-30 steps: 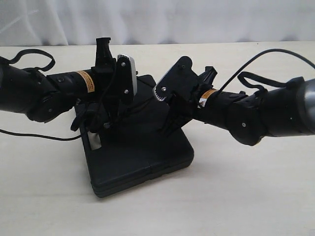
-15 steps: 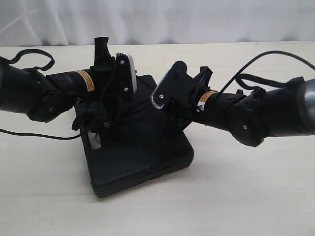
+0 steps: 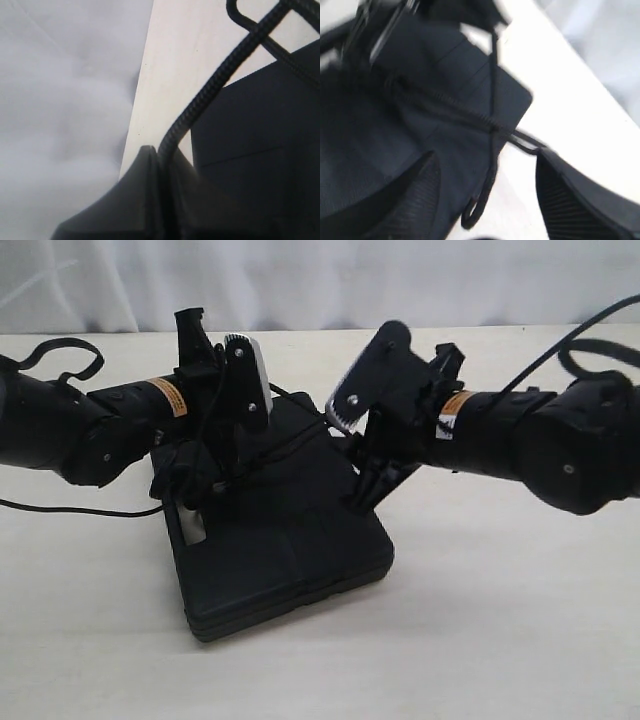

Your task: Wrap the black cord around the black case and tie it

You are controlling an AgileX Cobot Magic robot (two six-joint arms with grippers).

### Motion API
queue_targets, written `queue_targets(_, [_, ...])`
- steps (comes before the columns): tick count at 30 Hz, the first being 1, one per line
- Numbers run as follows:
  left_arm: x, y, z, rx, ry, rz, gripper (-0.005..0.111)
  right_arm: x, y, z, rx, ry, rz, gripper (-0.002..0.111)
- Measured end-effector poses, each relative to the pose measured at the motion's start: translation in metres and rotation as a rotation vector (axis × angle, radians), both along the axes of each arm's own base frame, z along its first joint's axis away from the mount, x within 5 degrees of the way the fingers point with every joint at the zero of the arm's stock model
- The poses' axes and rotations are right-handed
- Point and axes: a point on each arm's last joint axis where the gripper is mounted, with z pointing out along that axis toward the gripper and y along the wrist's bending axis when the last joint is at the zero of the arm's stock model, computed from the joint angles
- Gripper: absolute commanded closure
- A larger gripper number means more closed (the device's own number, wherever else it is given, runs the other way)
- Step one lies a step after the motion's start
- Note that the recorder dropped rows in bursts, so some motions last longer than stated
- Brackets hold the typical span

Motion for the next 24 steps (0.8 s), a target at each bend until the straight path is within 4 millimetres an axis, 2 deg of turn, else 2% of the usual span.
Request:
queue_targets(4, [-0.001, 0.001, 0.006, 0.001, -0.005, 0.0, 0.107, -0.001, -0.001, 0.018, 0.19, -0.004, -0.09, 0.054])
queue_targets(9, [-0.005, 0.004, 0.025, -0.001, -0.013, 0.007, 0.107, 0.001, 0.001, 0.021, 0.318, 0.024, -0.151, 0.054])
queue_targets(13, [-0.012, 0.001, 0.036, 0.006, -0.004, -0.003, 0.107, 0.011, 0.008, 0.025, 0.333, 0.047, -0.169, 0.054])
queue_targets(17, [-0.022, -0.01, 0.048, -0.009, -0.018, -0.039, 0.107, 0.026, 0.016, 0.028, 0.293, 0.095, -0.182, 0.054])
queue_targets(24, [-0.031, -0.021, 0.05, -0.008, -0.017, -0.078, 0.107, 0.037, 0.024, 0.015, 0.223, 0.129, -0.171, 0.054])
